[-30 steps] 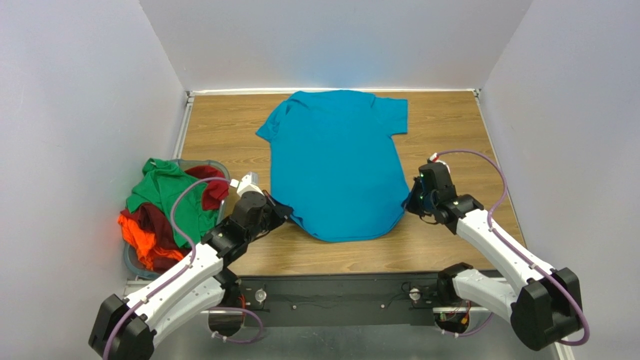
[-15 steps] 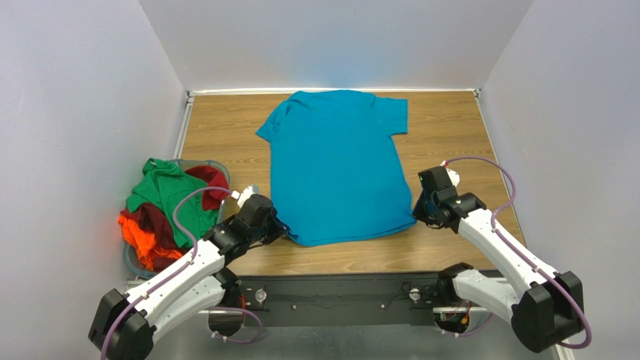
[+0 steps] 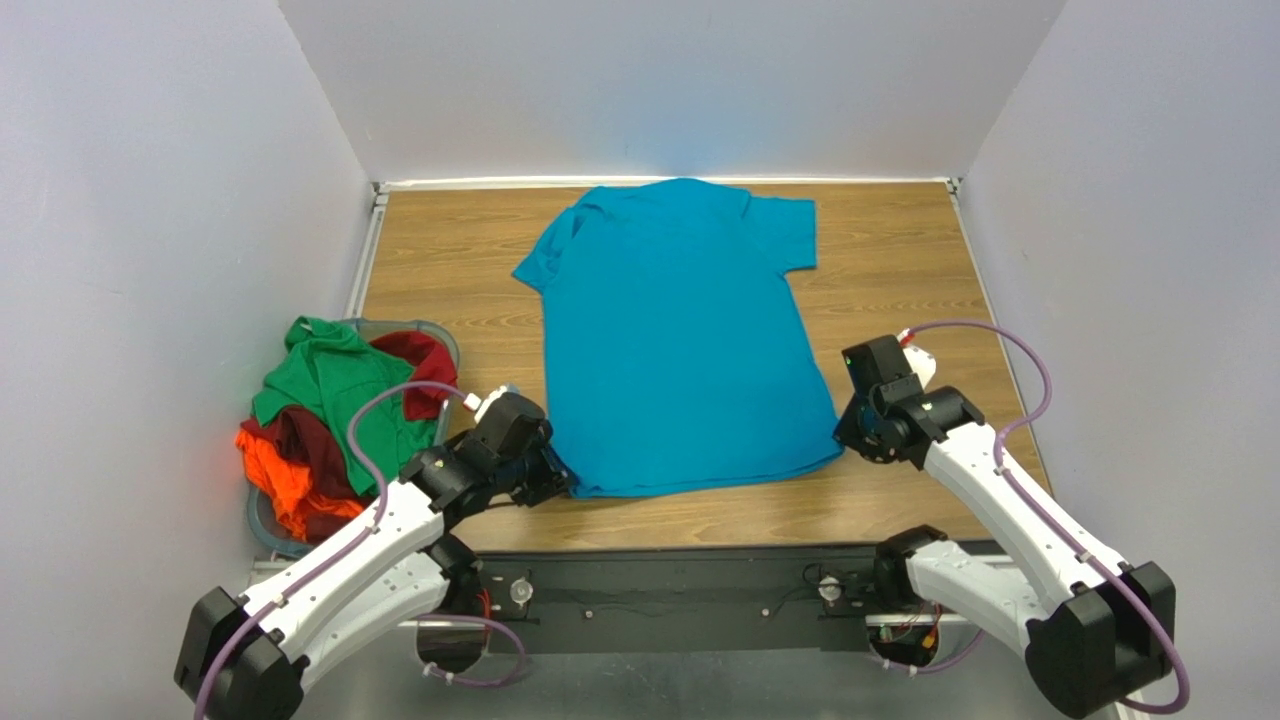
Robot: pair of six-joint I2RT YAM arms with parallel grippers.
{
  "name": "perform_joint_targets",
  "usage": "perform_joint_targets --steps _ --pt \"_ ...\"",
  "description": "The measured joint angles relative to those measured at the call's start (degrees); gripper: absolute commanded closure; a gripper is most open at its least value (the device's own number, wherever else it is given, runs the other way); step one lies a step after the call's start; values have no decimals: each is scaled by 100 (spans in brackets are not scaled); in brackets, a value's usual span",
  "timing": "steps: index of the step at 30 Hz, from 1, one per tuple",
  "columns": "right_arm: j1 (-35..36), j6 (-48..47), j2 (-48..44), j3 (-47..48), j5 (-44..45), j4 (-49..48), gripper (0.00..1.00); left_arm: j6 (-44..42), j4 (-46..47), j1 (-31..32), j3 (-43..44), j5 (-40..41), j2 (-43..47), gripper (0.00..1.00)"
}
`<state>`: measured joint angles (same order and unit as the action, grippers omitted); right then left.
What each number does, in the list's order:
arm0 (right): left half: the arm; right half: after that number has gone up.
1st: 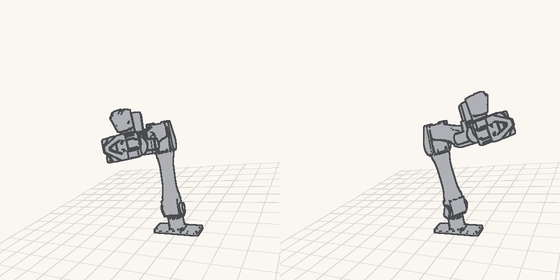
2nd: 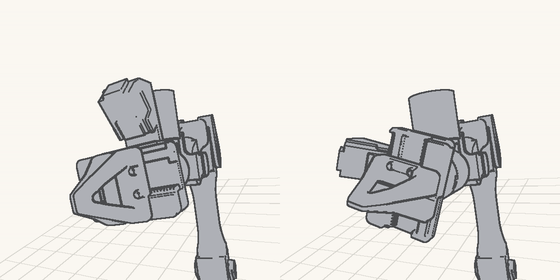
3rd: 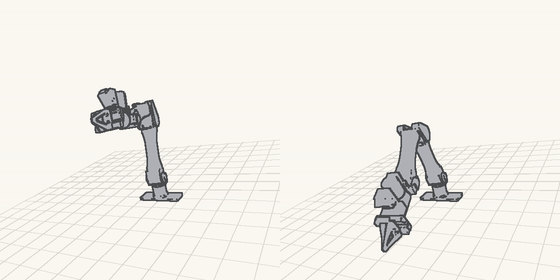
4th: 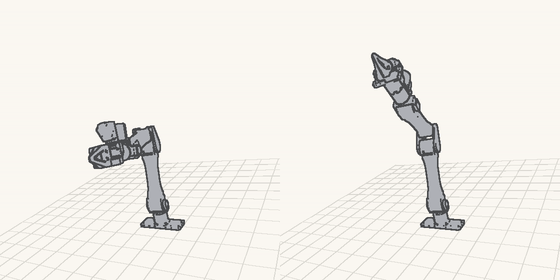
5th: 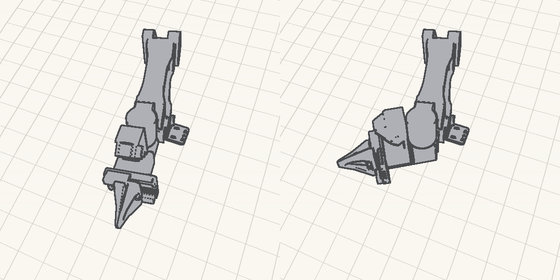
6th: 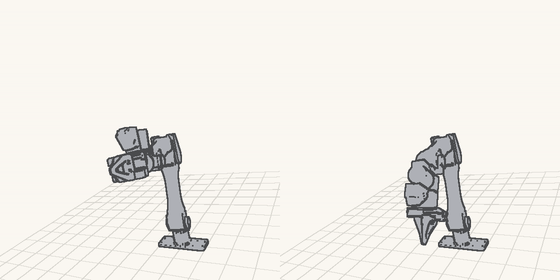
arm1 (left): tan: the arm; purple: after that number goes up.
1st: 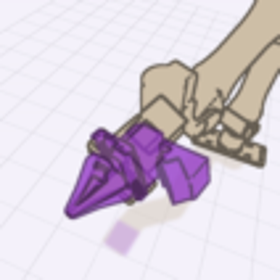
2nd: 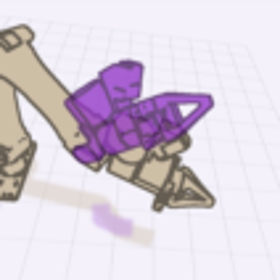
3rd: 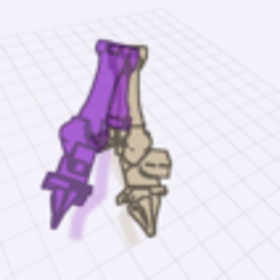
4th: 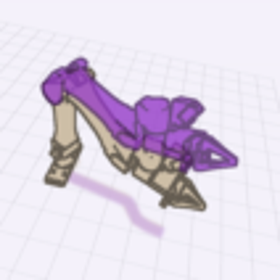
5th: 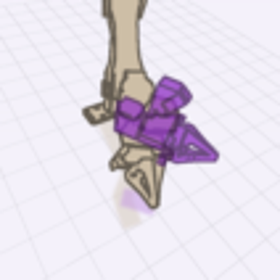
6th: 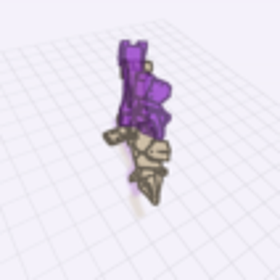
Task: Fold and stack the t-shirts
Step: Flatten the tshirt out
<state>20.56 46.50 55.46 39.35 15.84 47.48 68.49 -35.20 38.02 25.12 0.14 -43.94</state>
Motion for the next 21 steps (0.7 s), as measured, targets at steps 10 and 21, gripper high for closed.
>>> perform_joint_targets --steps 10,21 --pt "0 157 -46 249 363 326 0 278 -557 487 195 -195 411 2" --pt "0 -564 492 391 -841 -787 0 -850 90 496 1923 855 -1165 2"
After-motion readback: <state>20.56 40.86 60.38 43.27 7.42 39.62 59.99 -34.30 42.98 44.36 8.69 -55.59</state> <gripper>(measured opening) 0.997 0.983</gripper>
